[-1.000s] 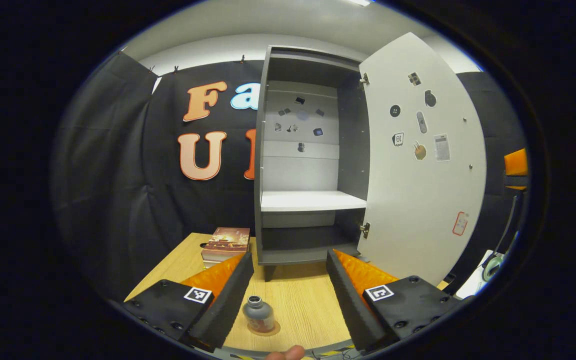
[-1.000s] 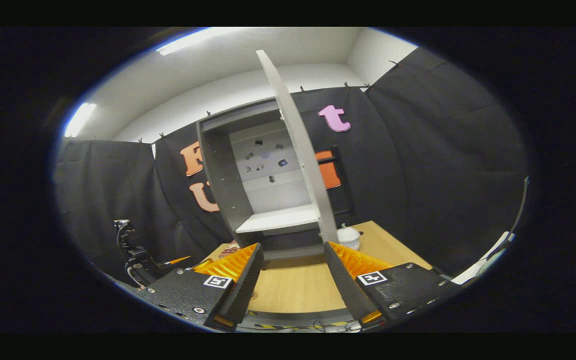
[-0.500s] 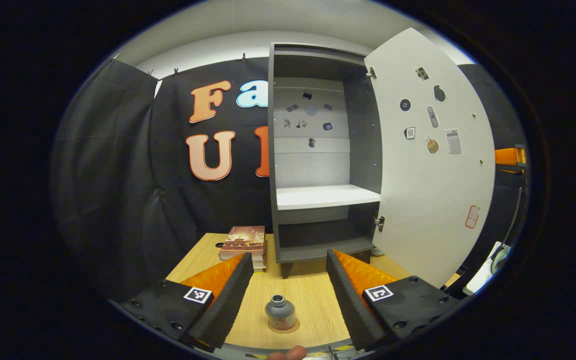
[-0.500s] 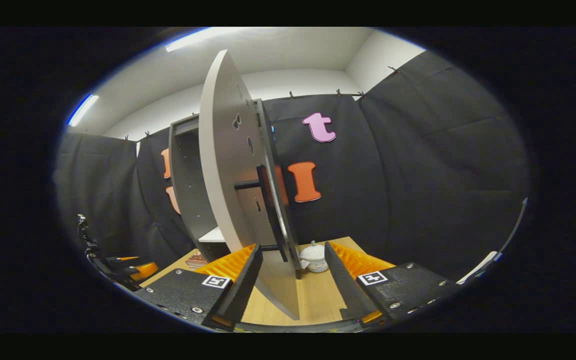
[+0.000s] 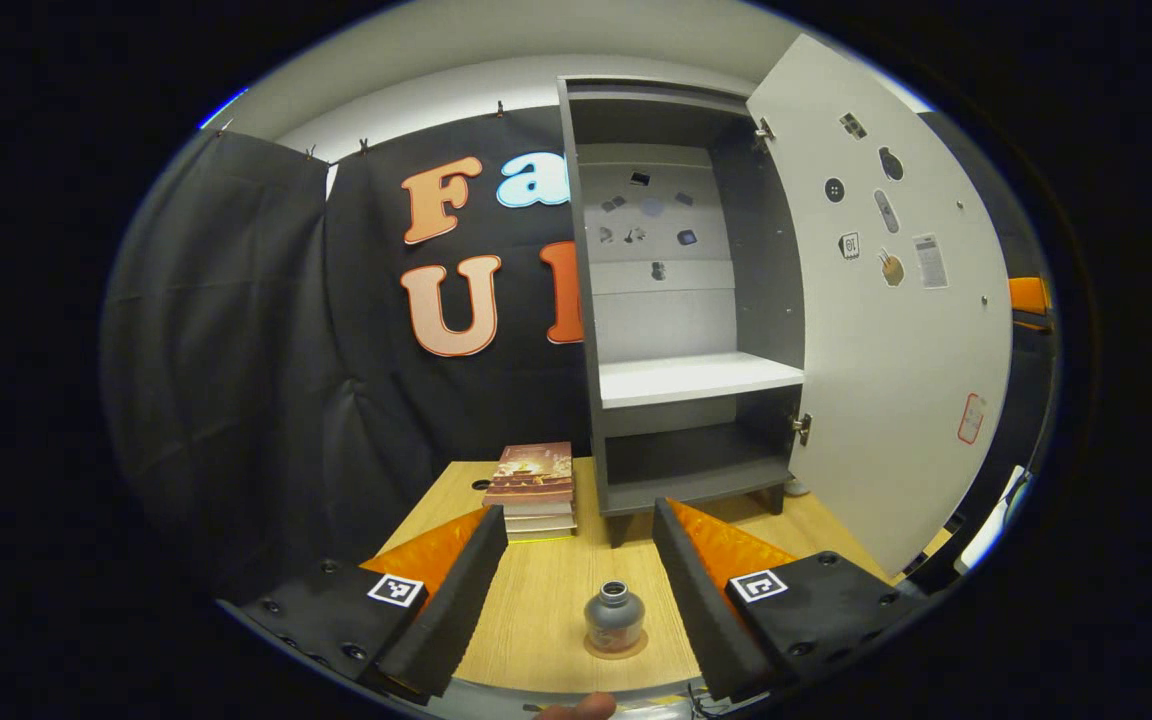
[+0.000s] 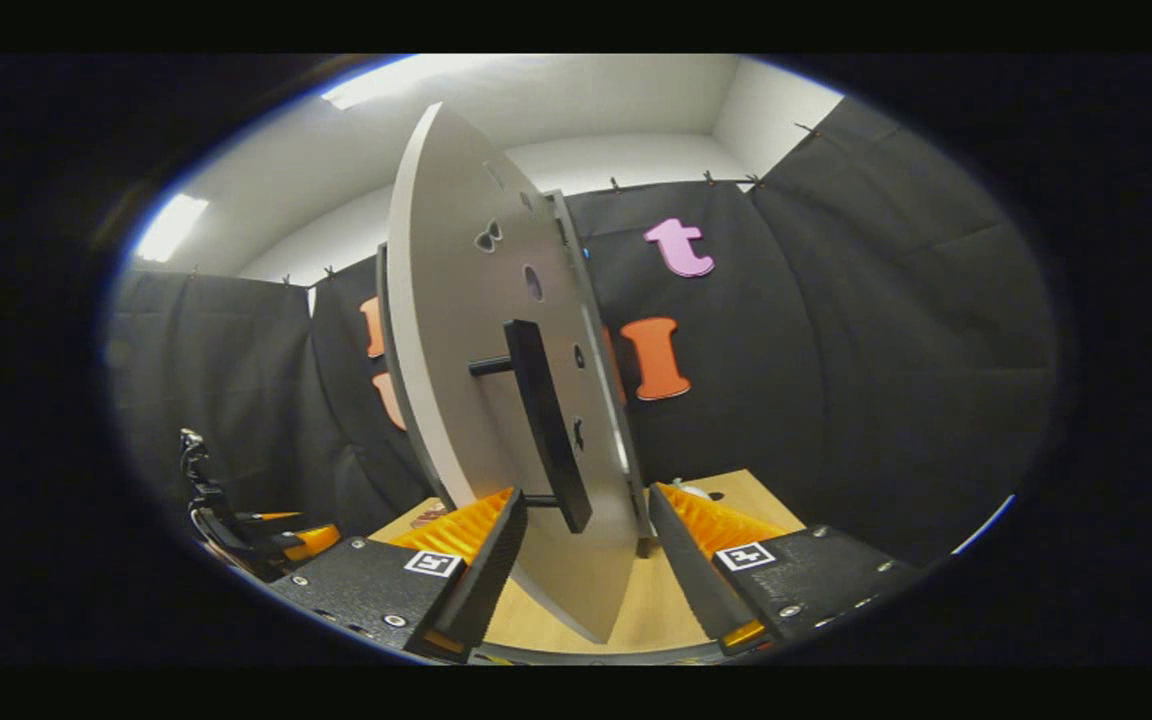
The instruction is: Open the cabinet door with the right hand, grasp the bottle in the cabinet with the left hand and place it on the coaster, then close the cabinet door with the right hand.
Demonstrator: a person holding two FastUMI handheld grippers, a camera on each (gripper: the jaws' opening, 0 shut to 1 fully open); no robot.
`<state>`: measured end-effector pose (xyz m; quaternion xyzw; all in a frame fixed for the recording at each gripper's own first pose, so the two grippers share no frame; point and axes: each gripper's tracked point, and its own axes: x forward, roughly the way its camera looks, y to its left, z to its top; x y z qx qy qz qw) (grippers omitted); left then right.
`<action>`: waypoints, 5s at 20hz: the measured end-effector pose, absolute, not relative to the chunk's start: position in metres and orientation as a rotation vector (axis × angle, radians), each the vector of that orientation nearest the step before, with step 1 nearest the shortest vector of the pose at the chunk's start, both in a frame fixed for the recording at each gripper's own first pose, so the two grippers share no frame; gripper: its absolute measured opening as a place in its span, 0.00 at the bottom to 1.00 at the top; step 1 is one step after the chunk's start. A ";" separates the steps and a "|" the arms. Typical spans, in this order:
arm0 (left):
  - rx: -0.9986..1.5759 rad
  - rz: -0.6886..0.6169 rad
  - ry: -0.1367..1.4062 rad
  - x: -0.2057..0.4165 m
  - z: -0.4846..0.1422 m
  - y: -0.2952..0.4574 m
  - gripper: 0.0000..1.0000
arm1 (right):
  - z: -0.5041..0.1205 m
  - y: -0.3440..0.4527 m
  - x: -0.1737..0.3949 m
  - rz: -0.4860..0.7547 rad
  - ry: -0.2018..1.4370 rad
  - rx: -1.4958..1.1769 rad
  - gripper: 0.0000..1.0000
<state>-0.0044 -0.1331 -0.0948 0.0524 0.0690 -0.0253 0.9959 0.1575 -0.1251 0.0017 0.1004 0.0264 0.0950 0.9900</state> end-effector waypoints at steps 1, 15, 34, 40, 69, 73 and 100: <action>0.098 -0.050 0.137 -0.002 -0.094 -0.131 0.95 | 0.001 -0.112 0.160 0.216 0.057 0.210 0.78; 0.031 -0.099 0.122 0.079 -0.090 -0.074 0.95 | -0.003 0.035 0.240 0.269 0.063 0.153 0.80; -0.077 -0.058 0.135 0.159 -0.106 0.019 0.95 | -0.006 0.123 0.344 0.201 0.021 0.096 0.94; -0.092 -0.061 0.178 0.182 -0.129 0.026 0.96 | -0.009 0.123 0.348 0.101 0.000 0.076 0.94; -0.061 -0.015 0.066 0.077 -0.047 -0.034 0.97 | -0.009 0.060 0.170 0.118 0.036 0.116 0.94; -0.029 -0.018 0.025 0.028 -0.022 -0.063 0.94 | -0.013 0.027 0.105 0.088 0.046 0.084 0.94; 0.004 -0.040 -0.005 -0.041 0.001 -0.120 0.97 | -0.002 -0.009 0.010 0.044 0.009 0.077 0.94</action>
